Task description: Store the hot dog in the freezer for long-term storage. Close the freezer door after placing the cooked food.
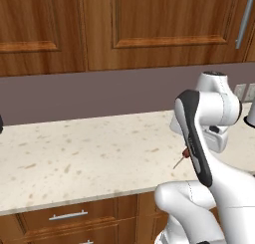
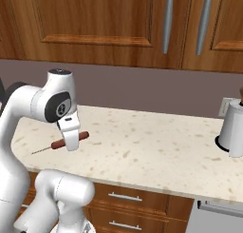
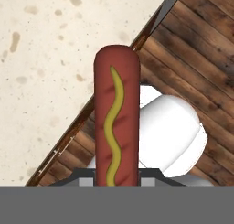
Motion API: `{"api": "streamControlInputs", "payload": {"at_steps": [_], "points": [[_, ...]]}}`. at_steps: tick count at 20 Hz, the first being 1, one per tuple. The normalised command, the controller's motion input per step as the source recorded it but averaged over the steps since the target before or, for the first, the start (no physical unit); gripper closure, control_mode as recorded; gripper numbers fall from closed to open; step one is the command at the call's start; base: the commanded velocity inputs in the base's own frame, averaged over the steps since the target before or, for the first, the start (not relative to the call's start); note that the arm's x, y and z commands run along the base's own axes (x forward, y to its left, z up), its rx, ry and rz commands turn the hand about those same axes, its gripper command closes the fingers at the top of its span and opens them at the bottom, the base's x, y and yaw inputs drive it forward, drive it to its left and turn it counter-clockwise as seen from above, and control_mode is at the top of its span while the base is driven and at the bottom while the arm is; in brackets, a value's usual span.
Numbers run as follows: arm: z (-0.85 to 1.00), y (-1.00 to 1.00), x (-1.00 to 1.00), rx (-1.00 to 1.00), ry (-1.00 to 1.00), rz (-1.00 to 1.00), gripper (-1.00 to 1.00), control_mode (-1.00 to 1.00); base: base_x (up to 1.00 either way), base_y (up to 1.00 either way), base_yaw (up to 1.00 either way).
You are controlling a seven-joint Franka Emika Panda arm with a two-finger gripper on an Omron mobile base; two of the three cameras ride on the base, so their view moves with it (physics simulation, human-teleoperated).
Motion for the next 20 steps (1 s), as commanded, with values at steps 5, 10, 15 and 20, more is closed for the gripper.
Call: {"api": "streamControlInputs", "payload": {"at_steps": [5,10,15,20], "points": [[0.00,0.00,0.00,0.00,0.00,0.00,1.00,-1.00,0.00,0.00,0.00],[0.00,0.00,-0.12,0.00,-0.01,0.00,1.00,1.00,-0.08,0.00,-0.01],[0.00,0.00,0.00,0.00,0.00,0.00,1.00,1.00,-0.85,-0.13,-0.30],[0.00,0.00,0.00,0.00,0.00,0.00,1.00,1.00,-0.64,-0.06,-0.62]]}}
